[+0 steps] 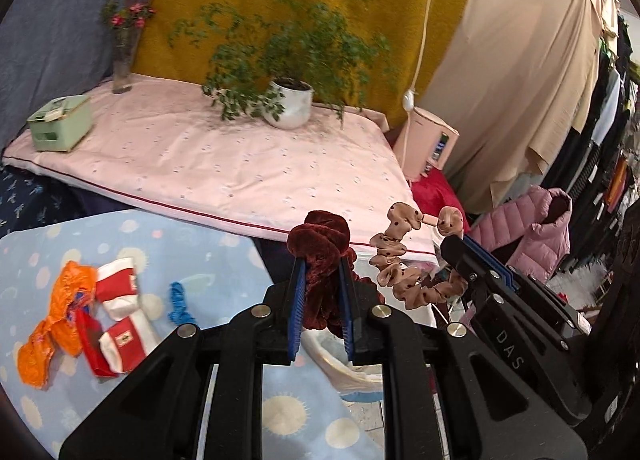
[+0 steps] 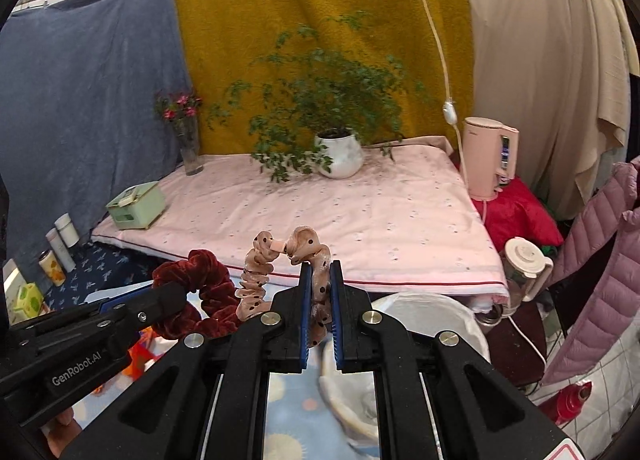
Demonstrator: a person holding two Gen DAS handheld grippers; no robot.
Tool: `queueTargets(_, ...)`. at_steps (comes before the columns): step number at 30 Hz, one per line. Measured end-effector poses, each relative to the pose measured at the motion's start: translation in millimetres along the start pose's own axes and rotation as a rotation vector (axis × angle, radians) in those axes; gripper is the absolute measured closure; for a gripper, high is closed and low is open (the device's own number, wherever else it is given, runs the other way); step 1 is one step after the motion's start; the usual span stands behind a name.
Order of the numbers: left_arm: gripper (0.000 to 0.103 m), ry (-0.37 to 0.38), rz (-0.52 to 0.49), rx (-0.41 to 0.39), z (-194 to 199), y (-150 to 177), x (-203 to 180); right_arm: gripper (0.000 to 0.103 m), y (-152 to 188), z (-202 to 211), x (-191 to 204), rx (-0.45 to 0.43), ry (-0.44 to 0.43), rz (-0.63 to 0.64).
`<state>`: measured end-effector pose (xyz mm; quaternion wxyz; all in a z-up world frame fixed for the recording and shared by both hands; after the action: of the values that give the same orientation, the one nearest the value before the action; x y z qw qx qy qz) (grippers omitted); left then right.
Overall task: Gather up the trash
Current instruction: 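Carry the scrunchie and bead string over the bin and release both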
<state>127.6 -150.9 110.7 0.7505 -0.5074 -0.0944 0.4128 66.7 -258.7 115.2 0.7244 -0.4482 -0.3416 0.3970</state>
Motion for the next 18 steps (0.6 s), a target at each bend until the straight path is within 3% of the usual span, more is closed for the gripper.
queueTargets(13, 0.083, 0.092, -0.069, 0.077, -64, 25, -59, 0.093, 20, -24, -77, 0.058, 0.105, -0.085)
queueTargets(14, 0.079, 0.097, -0.066, 0.083, -67, 26, -61, 0.089, 21, -25, -80, 0.061, 0.110, -0.089)
queueTargets(16, 0.057, 0.087, -0.061, 0.084, -72, 28, -62, 0.084, 23, -29, -88, 0.061, 0.136, -0.101)
queueTargets(17, 0.044, 0.071, -0.060, 0.077, -74, 28, -62, 0.076, 24, -31, -92, 0.064, 0.142, -0.112)
queueTargets(18, 0.042, 0.057, -0.062, 0.069, -75, 28, -61, 0.073, 25, -31, -95, 0.064, 0.147, -0.122)
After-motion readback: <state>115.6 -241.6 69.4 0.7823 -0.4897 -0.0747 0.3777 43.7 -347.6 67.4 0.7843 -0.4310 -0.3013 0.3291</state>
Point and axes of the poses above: each gripper's, at about its wrist camera, not at the fingertips, and z roughly against the way its jaws point, x to its left, y to its underside, the point moved 6 cm from there along -z, roughly the way its jaws point, and after that the axes turned 10 degrees about -x, right-handed, at the moved point
